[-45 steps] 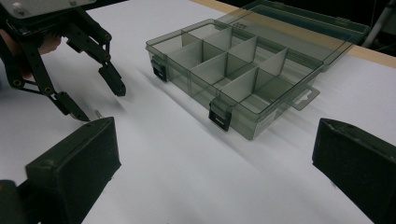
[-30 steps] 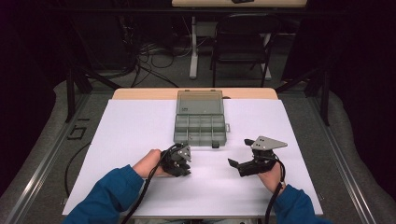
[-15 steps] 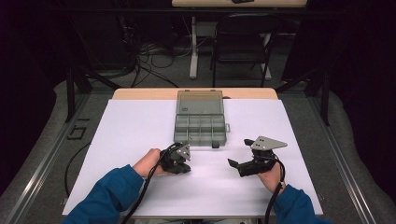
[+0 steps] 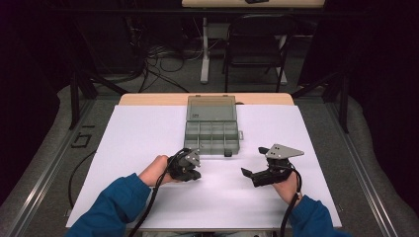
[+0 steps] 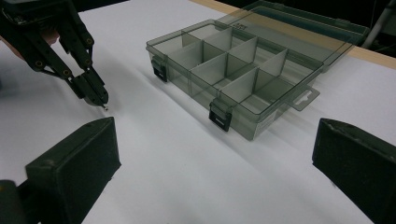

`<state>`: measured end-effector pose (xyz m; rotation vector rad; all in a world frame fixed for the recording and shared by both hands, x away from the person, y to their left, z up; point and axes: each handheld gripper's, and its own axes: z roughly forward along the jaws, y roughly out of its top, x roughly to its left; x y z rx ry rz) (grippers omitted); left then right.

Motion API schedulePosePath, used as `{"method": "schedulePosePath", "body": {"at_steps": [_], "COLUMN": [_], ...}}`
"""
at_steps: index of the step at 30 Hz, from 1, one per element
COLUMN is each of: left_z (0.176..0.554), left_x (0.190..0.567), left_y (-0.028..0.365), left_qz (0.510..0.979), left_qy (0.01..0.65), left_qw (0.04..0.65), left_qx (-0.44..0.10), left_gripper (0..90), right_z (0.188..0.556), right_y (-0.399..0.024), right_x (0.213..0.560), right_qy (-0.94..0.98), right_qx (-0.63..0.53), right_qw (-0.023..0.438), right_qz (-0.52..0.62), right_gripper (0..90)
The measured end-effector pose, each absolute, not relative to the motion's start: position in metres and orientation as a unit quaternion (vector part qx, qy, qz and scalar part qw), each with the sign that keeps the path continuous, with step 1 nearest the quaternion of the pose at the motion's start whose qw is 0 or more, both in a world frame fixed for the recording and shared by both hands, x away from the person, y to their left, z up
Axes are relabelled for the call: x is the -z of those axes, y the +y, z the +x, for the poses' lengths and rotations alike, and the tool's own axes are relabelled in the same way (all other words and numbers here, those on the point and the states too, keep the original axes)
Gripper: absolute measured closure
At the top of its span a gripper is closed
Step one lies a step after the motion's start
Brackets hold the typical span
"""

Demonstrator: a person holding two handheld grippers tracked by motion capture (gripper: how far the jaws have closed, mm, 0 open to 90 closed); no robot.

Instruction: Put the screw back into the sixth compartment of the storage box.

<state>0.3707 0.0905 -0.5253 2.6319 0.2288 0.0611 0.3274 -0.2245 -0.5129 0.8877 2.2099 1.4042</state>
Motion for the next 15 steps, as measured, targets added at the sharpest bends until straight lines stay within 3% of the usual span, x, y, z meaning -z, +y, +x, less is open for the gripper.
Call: {"method": "schedulePosePath", "body": {"at_steps": [15], "left_z": [0.374], "left_x": [0.51], "left_y": [0.092], "left_qz": [0.961], "left_qy": [0.09], "left_qw": [0.26], "left_qx": [-0.04], "left_gripper": [86.7], "right_z": [0.327], "right_y": [-0.224], "right_x": [0.513], "right_qy": [0.786], "right_qx": [-0.499], "right_qw": [0.188], "right_qz": [0.315], "right_gripper": [0.0]}}
